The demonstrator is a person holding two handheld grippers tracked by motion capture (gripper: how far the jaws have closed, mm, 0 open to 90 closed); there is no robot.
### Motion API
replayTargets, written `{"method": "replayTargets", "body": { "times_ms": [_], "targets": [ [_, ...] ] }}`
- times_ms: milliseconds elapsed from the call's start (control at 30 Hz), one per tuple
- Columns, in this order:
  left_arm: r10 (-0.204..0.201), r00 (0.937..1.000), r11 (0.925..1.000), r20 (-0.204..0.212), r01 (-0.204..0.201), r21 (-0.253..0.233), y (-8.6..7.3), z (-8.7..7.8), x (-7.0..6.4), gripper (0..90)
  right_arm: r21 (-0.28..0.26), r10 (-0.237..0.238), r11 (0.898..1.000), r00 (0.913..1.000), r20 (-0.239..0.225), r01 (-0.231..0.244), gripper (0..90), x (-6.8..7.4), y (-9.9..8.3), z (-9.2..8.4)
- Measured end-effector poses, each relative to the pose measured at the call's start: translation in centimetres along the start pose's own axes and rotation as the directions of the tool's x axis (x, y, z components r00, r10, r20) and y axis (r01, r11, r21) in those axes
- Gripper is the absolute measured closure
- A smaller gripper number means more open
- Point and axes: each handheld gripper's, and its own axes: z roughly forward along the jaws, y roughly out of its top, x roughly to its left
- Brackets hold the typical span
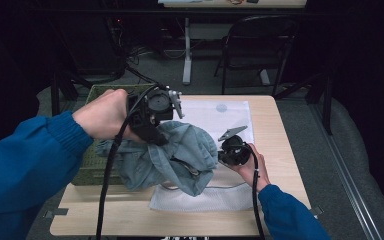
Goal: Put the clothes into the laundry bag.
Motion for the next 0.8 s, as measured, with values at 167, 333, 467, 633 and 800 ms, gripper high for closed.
{"method": "replayTargets", "body": {
  "times_ms": [167, 333, 467, 633, 800],
  "targets": [
    [-0.017, 0.9995, 0.9995, 0.026, 0.018, -0.025, 0.4, 0.7, 0.2, 74.7, 0.003, 0.014, 1.000, 0.9999, 0.006, -0.014, 89.4, -0.1, -0.1, -0.2],
    [-0.031, 0.9971, 0.9992, 0.069, 0.033, -0.024, 0.0, 3.5, 0.1, 74.7, -0.010, 0.040, 0.999, 0.9992, 0.003, -0.040, 89.5, -0.5, -0.1, -0.5],
    [-0.067, 0.9894, 0.9977, 0.129, 0.068, -0.004, -0.7, 7.2, 0.1, 74.6, -0.006, 0.060, 0.998, 0.9982, 0.007, -0.060, 89.6, -0.2, 0.0, -0.6],
    [-0.089, 0.9803, 0.9960, 0.177, 0.088, 0.010, -1.0, 10.2, 0.0, 74.6, -0.002, 0.076, 0.997, 0.9971, 0.007, -0.076, 89.7, 0.1, 0.3, -0.6],
    [-0.145, 0.9631, 0.9893, 0.227, 0.144, 0.019, -1.5, 14.8, -0.1, 74.5, -0.015, 0.095, 0.995, 0.9955, 0.000, -0.095, 90.0, 0.5, 0.7, -1.1]
  ]
}}
